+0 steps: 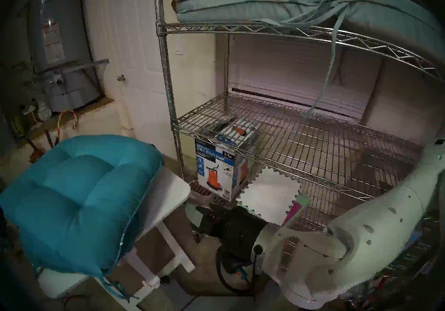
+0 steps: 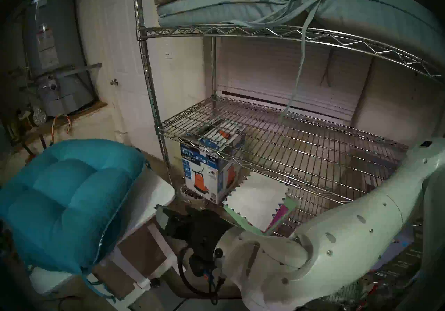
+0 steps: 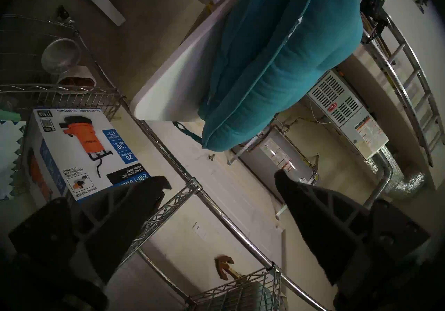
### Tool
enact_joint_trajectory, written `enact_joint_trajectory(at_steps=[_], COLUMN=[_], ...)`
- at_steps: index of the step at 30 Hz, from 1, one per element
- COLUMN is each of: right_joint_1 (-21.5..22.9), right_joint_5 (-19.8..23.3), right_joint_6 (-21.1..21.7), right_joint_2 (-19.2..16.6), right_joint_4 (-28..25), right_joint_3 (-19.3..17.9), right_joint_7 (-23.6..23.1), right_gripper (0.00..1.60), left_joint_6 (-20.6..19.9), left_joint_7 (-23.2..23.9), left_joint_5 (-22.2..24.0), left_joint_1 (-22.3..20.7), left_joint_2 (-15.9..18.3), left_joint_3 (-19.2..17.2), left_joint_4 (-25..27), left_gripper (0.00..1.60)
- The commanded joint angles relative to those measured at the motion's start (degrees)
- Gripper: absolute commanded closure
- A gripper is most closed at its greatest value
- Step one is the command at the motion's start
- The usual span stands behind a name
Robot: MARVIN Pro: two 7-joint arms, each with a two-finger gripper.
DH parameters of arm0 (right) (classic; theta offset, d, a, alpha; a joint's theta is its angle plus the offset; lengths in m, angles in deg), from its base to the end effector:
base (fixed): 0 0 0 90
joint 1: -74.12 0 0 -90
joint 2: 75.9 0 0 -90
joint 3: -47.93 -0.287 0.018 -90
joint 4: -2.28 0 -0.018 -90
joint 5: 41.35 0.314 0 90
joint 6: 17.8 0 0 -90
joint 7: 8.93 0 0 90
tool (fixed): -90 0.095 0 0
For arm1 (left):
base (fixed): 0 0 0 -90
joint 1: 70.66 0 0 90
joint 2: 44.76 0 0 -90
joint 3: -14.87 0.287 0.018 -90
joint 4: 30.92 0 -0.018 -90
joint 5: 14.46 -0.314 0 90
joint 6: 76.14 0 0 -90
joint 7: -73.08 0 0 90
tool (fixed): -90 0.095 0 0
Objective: Take cushion off the shelf
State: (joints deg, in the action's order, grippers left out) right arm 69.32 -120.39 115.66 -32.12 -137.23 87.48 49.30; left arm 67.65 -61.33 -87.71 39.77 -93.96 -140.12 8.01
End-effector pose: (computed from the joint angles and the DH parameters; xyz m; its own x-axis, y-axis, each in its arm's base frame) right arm 0.2208 0.1510 -0.1875 -0.6236 0.3107 -0.7174 -0.4405 0.6184 0.6508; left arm 0.0604 0.5294 -0.2733 0.3942 -0.9180 0.0432 0.3026 0.0853 -0.9493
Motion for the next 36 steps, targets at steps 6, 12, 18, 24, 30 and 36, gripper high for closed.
enact_joint_trajectory(at_steps=[6,12,18,24,30,36], right_joint_1=[0.28,0.27,0.19,0.22,0.23,0.24], right_joint_5=[-0.11,-0.12,-0.17,-0.16,-0.16,-0.16], right_joint_6=[0.07,0.08,0.2,0.15,0.15,0.18], right_joint_2=[0.17,0.2,0.34,0.33,0.36,0.39], right_joint_4=[-0.5,-0.5,-0.5,-0.5,-0.5,-0.5], right_joint_3=[-0.47,-0.47,-0.48,-0.46,-0.45,-0.45], right_joint_7=[0.35,0.33,0.17,0.25,0.27,0.23], right_gripper=[0.0,0.0,0.0,0.0,0.0,0.0], left_joint_6=[1.01,1.21,1.21,1.21,1.21,1.21], left_joint_7=[-0.35,0.06,0.65,1.94,3.76,6.73], left_joint_5=[0.96,1.55,2.26,3.51,5.08,7.44], left_joint_1=[2.37,4.16,4.72,4.18,3.24,1.74], left_joint_2=[3.16,2.94,3.39,4.88,6.38,7.45], left_joint_3=[-4.08,-6.76,-8.44,-8.81,-8.02,-5.56], left_joint_4=[5.04,9.48,14.27,17.95,22.04,25.78], left_gripper=[0.0,0.0,0.0,0.0,0.0,0.0])
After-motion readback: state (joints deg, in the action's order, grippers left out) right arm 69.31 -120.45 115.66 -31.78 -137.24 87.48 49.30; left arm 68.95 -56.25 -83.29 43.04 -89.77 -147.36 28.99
